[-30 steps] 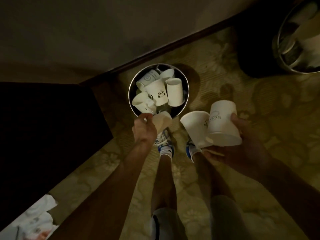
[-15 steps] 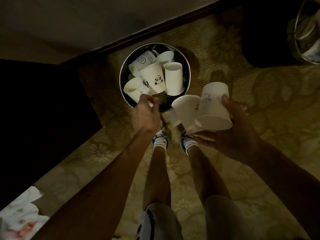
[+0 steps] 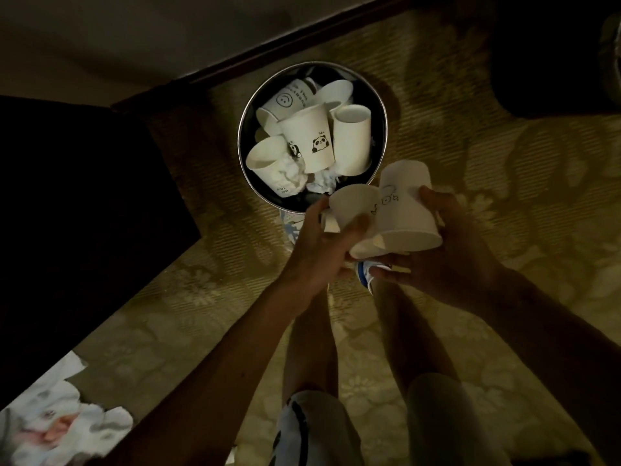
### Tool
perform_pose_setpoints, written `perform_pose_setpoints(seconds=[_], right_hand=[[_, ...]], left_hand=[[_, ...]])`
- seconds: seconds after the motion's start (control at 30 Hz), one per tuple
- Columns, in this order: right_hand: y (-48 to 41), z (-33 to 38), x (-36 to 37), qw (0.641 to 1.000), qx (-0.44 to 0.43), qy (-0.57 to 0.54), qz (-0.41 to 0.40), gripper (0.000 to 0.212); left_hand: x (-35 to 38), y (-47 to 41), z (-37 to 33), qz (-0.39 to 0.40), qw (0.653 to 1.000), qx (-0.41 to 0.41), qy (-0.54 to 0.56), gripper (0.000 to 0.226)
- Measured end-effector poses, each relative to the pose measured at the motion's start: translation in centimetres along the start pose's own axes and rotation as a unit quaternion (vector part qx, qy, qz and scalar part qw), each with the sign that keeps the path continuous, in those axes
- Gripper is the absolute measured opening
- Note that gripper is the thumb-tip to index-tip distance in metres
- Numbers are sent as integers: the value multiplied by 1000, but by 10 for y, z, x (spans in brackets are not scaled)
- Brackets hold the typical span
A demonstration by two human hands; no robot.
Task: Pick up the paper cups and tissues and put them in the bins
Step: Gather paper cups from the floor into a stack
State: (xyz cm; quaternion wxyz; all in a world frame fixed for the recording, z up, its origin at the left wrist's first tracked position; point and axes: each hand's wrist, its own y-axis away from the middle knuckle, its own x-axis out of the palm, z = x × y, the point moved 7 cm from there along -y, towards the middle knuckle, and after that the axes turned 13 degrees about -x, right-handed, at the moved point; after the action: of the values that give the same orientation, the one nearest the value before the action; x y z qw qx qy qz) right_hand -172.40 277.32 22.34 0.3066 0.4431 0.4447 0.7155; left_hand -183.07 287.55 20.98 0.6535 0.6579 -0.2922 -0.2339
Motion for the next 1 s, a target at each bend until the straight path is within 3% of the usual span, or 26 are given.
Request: perform_pose_setpoints(seconds=[0.13,0.23,0.33,0.43,0.6,0.8,0.87,0.93,1.0], right_hand=[[-3,5,24,997,-6,-39,72,71],[-10,13,36,994,-13,-57,90,76],[-19,21,44,995,-32,-47,82,72],[-24,22,39,997,-42,-47,46,74],[-23,15,36,996,-56,-59,22,71],[-26,3,14,996,-69,-21,-61,62],[-25,2,7,994,-78,-16,-70,63],[-23,2,3,994,-84,-16,-68,58],[-19,0,-2,994,-86,-26,-70,56]], left_hand=[[-15,8,-10,-17,999,37,-6,66],[-49,16,-41,-101,987,124,-17,64],[-88,28,-90,-221,938,235,-131,61],[-111,25,-128,-304,868,291,-265,59],[-109,-4,-141,-308,807,294,-410,55],[-106,-15,-126,-301,790,310,-436,54],[-105,-20,-122,-304,755,312,-491,54],[-106,-21,-124,-344,698,310,-546,56],[-108,-14,-126,-377,681,307,-547,62]])
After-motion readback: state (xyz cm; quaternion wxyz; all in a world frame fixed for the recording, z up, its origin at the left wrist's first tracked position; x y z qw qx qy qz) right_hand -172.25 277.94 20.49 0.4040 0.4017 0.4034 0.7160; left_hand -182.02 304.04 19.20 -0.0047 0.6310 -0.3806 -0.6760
